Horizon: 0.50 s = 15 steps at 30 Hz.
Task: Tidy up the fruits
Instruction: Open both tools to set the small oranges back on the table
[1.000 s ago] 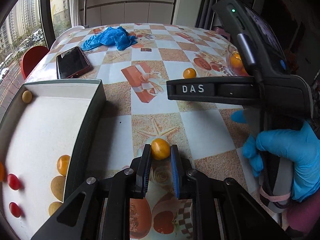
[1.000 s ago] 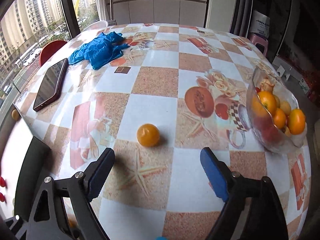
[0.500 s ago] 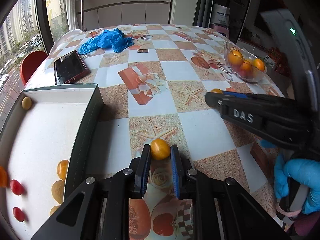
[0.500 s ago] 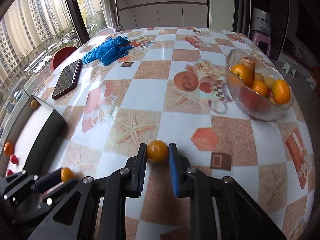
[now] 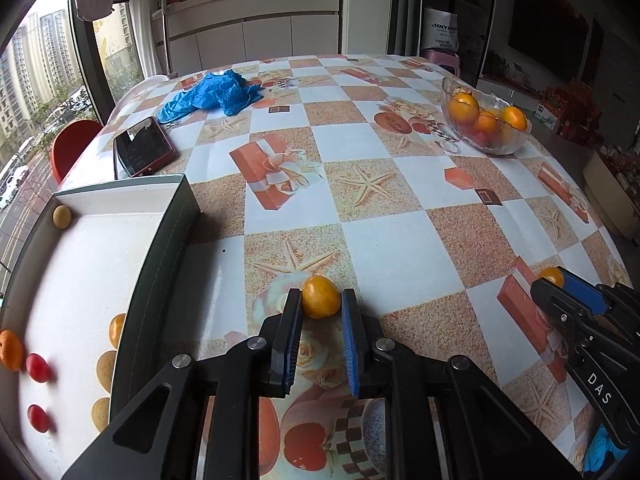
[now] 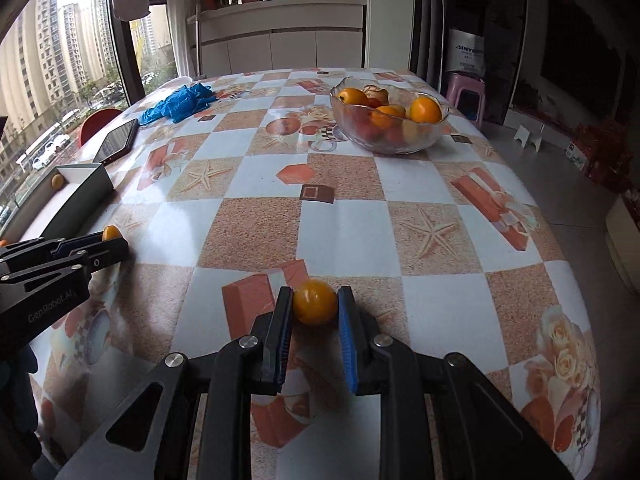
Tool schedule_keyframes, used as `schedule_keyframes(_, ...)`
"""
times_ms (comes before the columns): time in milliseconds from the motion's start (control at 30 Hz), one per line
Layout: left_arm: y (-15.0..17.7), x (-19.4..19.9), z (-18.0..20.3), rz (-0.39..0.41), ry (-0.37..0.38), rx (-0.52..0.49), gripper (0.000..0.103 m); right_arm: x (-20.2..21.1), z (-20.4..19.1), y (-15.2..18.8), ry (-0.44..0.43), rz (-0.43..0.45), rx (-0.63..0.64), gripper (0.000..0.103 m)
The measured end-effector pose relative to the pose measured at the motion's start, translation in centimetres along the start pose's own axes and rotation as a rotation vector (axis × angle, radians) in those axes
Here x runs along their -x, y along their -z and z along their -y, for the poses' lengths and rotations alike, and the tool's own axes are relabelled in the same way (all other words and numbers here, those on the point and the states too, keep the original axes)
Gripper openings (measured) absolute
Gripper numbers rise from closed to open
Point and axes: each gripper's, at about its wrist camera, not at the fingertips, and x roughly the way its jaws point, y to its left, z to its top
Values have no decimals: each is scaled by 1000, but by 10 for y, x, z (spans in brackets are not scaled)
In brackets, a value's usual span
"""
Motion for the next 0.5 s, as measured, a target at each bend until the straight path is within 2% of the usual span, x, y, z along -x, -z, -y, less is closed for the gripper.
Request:
schedule_keyframes(233, 2, 0, 3, 22, -23, -2, 20, 0, 8, 0, -19, 4, -39, 24)
schedule_keyframes(500, 3, 1, 2, 26, -22, 3, 20, -2, 5, 0, -3, 2, -25, 24)
